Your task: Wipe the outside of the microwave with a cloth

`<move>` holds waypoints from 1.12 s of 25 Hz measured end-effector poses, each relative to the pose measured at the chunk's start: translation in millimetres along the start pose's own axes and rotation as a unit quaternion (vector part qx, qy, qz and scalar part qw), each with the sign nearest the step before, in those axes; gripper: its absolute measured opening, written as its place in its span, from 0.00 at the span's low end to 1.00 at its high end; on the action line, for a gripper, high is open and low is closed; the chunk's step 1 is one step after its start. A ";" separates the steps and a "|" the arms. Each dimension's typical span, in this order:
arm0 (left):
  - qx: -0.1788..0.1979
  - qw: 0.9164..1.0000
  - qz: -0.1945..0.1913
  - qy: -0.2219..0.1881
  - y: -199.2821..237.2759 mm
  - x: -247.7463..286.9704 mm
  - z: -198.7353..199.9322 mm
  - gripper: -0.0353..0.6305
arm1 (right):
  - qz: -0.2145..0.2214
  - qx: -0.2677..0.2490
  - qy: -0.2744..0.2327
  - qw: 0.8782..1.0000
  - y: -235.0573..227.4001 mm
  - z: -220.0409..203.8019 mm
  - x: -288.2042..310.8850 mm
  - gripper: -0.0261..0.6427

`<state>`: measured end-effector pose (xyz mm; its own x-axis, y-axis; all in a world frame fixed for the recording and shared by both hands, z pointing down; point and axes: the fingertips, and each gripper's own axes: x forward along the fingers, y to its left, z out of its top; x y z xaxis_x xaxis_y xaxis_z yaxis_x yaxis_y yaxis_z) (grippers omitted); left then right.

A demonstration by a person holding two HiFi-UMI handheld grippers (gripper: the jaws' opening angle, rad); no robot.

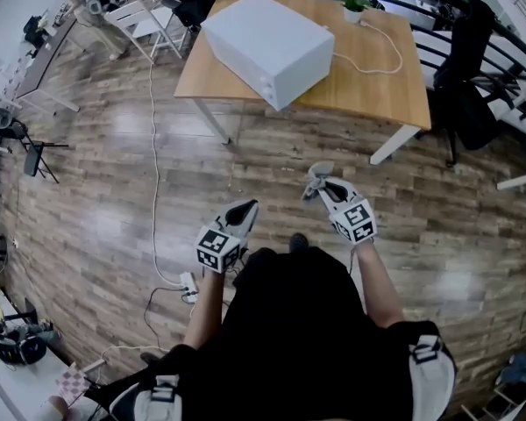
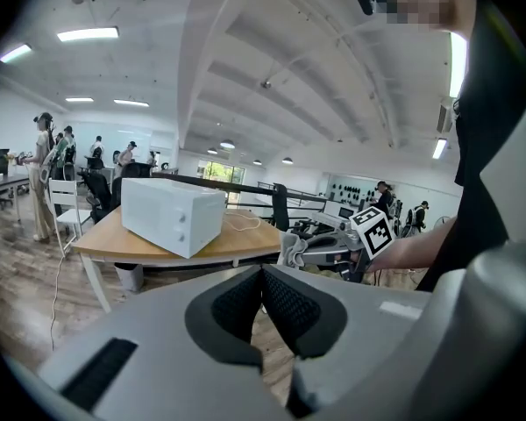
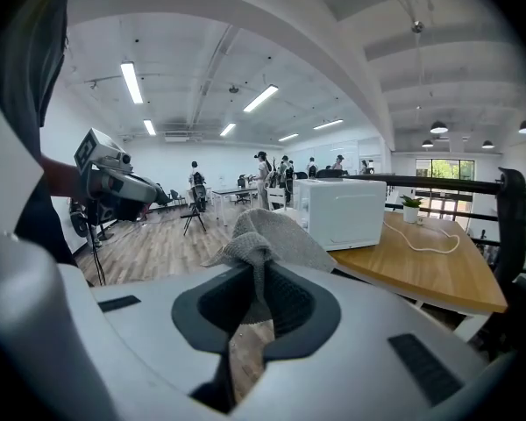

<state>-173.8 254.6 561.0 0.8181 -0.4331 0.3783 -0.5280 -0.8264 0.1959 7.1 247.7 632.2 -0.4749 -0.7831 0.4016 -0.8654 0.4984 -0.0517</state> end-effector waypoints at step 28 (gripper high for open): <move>0.000 1.000 -0.023 0.000 61.2 40.7 36.0 0.06 | 0.005 -0.012 0.030 0.999 -36.1 20.9 59.1 0.09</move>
<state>-164.5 173.5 555.8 0.8409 -0.3951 0.3698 -0.4904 -0.8453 0.2120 6.9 175.6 638.7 -0.4719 -0.7551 0.4551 -0.8566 0.5148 -0.0341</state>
